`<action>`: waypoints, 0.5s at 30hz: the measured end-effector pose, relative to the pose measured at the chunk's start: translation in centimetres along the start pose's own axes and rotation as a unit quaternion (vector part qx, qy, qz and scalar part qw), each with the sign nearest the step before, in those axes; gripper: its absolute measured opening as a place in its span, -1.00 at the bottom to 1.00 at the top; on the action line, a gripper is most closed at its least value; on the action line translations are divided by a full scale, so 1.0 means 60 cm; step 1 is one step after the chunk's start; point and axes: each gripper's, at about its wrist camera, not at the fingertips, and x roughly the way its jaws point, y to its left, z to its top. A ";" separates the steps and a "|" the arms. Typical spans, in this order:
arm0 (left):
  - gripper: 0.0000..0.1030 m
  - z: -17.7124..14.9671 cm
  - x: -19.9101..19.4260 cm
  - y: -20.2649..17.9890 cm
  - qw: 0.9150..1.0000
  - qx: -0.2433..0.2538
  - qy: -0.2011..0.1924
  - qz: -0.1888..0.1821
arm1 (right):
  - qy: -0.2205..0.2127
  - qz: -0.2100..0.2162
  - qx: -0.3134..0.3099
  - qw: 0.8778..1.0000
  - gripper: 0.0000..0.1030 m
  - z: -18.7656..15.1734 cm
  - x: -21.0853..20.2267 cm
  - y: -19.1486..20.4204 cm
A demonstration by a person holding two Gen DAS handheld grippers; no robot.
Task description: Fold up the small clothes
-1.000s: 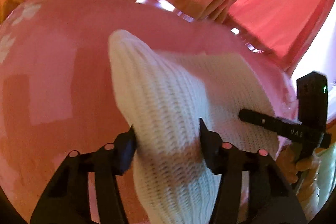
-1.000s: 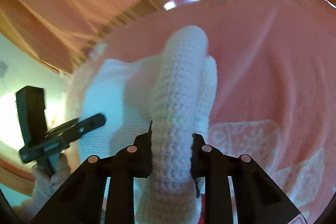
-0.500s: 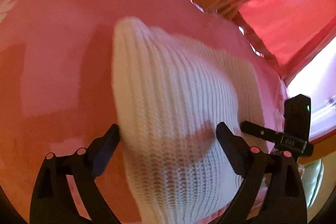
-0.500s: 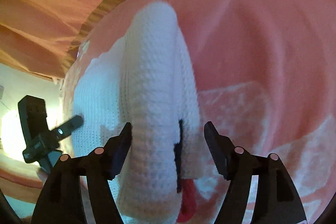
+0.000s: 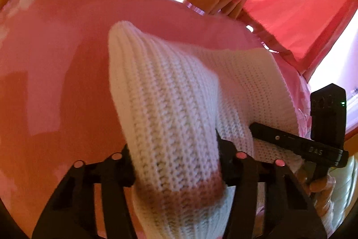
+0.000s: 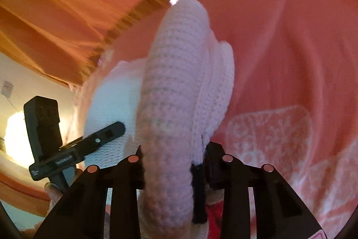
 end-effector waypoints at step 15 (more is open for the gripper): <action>0.00 0.075 -0.442 -0.166 0.962 0.160 -0.217 -0.037 | -0.251 0.046 -0.154 0.955 -0.36 0.004 -0.366 0.325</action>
